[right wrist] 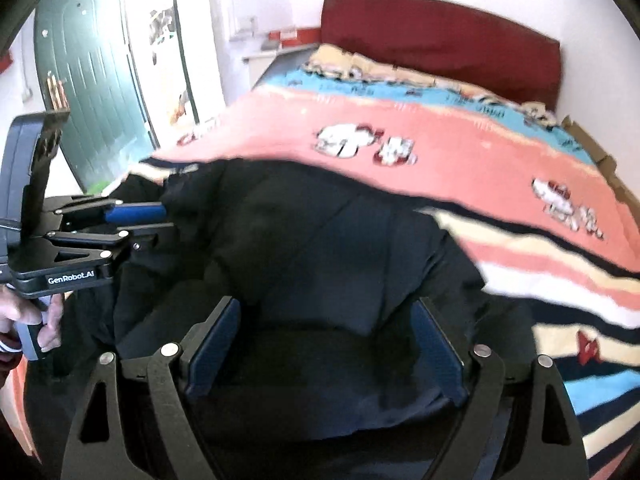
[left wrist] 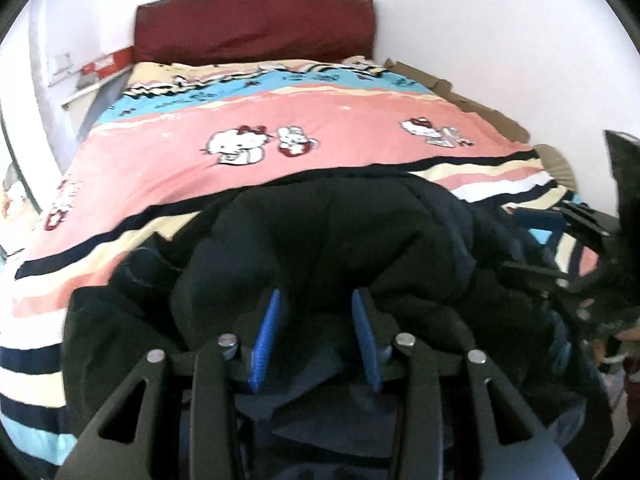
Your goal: Fold large clothes
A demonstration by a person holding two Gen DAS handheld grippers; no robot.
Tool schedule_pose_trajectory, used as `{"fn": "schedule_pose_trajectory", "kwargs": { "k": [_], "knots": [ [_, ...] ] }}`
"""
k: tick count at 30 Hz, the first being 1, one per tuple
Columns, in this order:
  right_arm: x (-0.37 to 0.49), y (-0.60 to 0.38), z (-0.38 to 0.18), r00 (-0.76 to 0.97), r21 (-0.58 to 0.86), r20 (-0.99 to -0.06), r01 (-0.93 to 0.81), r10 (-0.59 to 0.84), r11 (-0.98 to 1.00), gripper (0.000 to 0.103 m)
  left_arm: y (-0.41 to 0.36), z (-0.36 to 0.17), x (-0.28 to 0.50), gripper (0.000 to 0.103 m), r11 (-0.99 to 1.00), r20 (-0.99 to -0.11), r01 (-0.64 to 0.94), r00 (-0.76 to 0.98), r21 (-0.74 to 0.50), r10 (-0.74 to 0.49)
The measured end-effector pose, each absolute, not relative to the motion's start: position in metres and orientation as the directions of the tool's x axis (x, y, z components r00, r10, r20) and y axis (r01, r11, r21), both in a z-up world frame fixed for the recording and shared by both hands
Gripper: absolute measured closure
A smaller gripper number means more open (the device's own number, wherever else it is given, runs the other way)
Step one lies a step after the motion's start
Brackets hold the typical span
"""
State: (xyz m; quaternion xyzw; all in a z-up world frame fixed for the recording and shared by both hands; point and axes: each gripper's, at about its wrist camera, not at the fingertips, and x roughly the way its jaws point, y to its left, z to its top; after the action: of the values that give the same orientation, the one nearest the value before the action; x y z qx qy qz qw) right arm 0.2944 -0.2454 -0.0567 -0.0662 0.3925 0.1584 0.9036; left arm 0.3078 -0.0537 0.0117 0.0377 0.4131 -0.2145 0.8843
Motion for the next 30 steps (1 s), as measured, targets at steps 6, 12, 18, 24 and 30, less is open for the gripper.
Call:
{"fn": "schedule_pose_trajectory", "kwargs": {
  "k": [6, 12, 18, 24, 30],
  "knots": [
    [0.298, -0.269, -0.123, 0.536, -0.024, -0.831, -0.303, 0.15, 0.953, 0.016, -0.078, -0.052, 0.285, 0.064, 0.885, -0.811, 0.456, 0.48, -0.094, -0.334],
    [0.302, -0.266, -0.13, 0.527, -0.045, -0.844, -0.258, 0.101, 0.965, 0.015, -0.079, -0.058, 0.3, 0.063, 0.898, -0.828, 0.427, 0.46, -0.108, -0.319],
    [0.271, -0.274, -0.085, 0.589, 0.046, -0.786, -0.253, 0.191, 0.966, 0.016, -0.061, -0.013, 0.264, 0.063, 0.885, -0.777, 0.443, 0.502, -0.145, -0.379],
    [0.259, -0.258, -0.109, 0.516, 0.055, -0.835, -0.269, 0.193, 0.961, 0.016, -0.068, -0.03, 0.242, 0.062, 0.882, -0.815, 0.457, 0.463, -0.115, -0.347],
    [0.249, -0.257, -0.098, 0.53, 0.052, -0.831, -0.226, 0.168, 0.973, 0.016, -0.063, -0.013, 0.226, 0.062, 0.888, -0.798, 0.441, 0.486, -0.127, -0.356]
  ]
}}
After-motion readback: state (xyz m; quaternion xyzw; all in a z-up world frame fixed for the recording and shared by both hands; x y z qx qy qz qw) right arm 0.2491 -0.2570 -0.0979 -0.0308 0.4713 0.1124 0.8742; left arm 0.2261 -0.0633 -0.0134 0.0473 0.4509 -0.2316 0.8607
